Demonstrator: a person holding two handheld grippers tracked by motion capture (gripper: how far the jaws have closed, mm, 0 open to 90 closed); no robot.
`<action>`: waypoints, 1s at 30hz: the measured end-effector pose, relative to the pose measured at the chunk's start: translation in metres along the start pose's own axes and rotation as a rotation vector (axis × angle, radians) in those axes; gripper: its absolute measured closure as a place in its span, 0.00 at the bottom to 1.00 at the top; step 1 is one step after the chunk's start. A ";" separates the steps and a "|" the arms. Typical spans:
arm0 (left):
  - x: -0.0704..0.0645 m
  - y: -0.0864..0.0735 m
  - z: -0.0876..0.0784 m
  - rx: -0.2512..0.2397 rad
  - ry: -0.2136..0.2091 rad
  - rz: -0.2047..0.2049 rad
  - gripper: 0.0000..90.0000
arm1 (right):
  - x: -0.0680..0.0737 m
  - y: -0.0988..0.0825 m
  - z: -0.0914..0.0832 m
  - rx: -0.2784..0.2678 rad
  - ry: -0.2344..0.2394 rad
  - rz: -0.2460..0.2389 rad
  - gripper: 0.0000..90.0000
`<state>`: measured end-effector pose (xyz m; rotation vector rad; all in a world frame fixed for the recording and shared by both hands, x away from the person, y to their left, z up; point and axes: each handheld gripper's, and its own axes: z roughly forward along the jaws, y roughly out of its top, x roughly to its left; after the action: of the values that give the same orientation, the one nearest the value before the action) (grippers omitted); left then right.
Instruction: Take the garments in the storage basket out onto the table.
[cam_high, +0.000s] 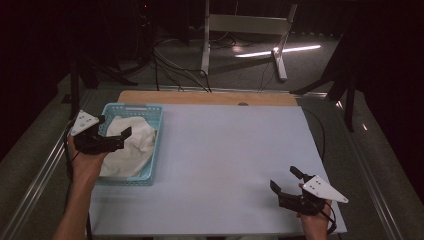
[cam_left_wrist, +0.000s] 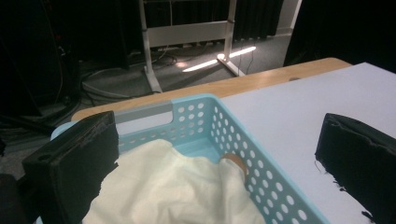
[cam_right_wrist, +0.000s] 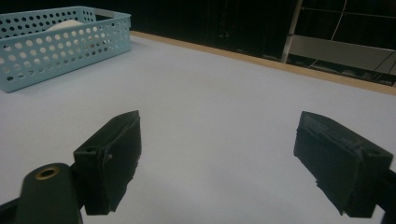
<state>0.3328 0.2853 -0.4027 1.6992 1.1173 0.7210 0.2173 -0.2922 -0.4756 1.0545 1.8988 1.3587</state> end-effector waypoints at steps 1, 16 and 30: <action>0.001 0.001 0.003 0.012 0.003 0.003 0.00 | 0.000 0.000 0.000 0.000 0.001 -0.001 0.17; 0.005 0.005 0.014 0.041 -0.006 0.018 0.00 | 0.000 0.000 0.001 0.002 0.003 -0.002 0.17; 0.019 0.001 0.026 0.083 0.017 -0.024 0.00 | 0.000 0.000 0.000 -0.001 0.001 -0.002 0.17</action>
<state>0.3626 0.2922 -0.4118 1.7492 1.1919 0.6832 0.2179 -0.2922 -0.4755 1.0516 1.8990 1.3596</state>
